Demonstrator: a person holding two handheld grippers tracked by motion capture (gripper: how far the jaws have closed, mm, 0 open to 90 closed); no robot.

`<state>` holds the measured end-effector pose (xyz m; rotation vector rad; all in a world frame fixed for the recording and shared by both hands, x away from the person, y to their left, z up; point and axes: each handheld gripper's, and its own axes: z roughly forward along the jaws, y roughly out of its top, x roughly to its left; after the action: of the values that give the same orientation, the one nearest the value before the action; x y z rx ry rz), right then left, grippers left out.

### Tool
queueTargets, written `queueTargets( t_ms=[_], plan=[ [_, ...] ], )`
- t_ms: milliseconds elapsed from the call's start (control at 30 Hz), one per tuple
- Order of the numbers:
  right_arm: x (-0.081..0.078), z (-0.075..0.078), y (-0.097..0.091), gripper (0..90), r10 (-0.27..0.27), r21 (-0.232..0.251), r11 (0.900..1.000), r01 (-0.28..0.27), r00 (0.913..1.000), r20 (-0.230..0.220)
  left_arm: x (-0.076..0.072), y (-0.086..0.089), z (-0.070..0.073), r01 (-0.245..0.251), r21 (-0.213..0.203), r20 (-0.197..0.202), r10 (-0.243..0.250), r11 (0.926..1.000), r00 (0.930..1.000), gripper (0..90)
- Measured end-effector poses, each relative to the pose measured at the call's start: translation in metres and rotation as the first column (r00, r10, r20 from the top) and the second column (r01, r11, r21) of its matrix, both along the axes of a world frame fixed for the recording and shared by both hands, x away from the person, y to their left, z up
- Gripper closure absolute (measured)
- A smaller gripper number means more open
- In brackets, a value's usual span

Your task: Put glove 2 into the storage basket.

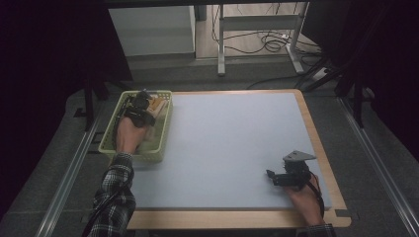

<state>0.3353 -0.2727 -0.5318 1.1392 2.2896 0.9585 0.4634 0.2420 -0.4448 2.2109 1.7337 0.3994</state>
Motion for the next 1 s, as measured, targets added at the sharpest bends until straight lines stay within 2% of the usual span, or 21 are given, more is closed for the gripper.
queueTargets(
  t_ms=[333, 533, 600, 633, 700, 767, 833, 900, 967, 1000],
  plan=[
    [0.0, 0.0, 0.0, 14.5, 0.001, 0.0, 1.0, -0.001, 1.0, 0.0, 0.021, -0.004, -0.031, 0.0, 0.027, -0.044, 0.001, 0.9996, 0.9991, 60.4],
    [0.0, 0.0, 0.0, 14.5, 0.001, 0.001, 1.0, -0.001, 1.0, 0.0, 0.031, -0.01, -0.047, 0.02, 0.012, -0.072, -0.019, 0.9997, 0.9972, 58.7],
    [0.0, 0.0, 0.0, 14.5, 0.001, 0.001, 1.0, -0.001, 1.0, 0.0, 0.034, -0.009, -0.051, 0.02, -0.011, -0.09, -0.021, 0.9997, 0.9957, 52.5],
    [0.0, 0.0, 0.0, 14.5, 0.001, 0.001, 1.0, -0.001, 1.0, 0.0, 0.034, -0.007, -0.053, 0.015, -0.022, -0.093, -0.017, 0.9996, 0.9955, 52.5],
    [0.0, 0.0, 0.0, 14.5, 0.001, 0.001, 1.0, -0.001, 1.0, 0.0, 0.034, -0.001, -0.055, -0.007, -0.038, -0.094, 0.003, 0.9993, 0.9955, 42.9],
    [0.0, 0.0, 0.0, 14.5, 0.001, 0.001, 1.0, -0.001, 1.0, 0.0, 0.032, 0.006, -0.053, -0.011, -0.068, -0.089, 0.005, 0.9976, 0.996, 31.7],
    [0.0, 0.0, 0.0, 14.5, 0.001, 0.001, 1.0, -0.001, 1.0, 0.0, 0.027, 0.009, -0.044, -0.013, -0.125, -0.041, 0.008, 0.9921, 0.9991, 22.8],
    [0.0, 0.0, 0.0, 14.5, 0.001, 0.001, 1.0, -0.001, 1.0, 0.0, 0.023, 0.008, -0.032, 0.003, -0.121, -0.011, -0.005, 0.9927, 0.9999, 16.8],
    [0.0, 0.0, 0.0, 14.5, 0.001, 0.0, 1.0, -0.001, 1.0, 0.0, 0.019, 0.008, -0.02, 0.022, -0.109, 0.011, -0.02, 0.9938, 0.9997, 15.8],
    [0.0, 0.0, 0.0, 14.5, 0.0, 0.0, 1.0, 0.0, 1.0, 0.0, 0.016, 0.01, -0.013, 0.025, -0.131, 0.029, -0.021, 0.991, 0.9994, 13.9]
  ],
)
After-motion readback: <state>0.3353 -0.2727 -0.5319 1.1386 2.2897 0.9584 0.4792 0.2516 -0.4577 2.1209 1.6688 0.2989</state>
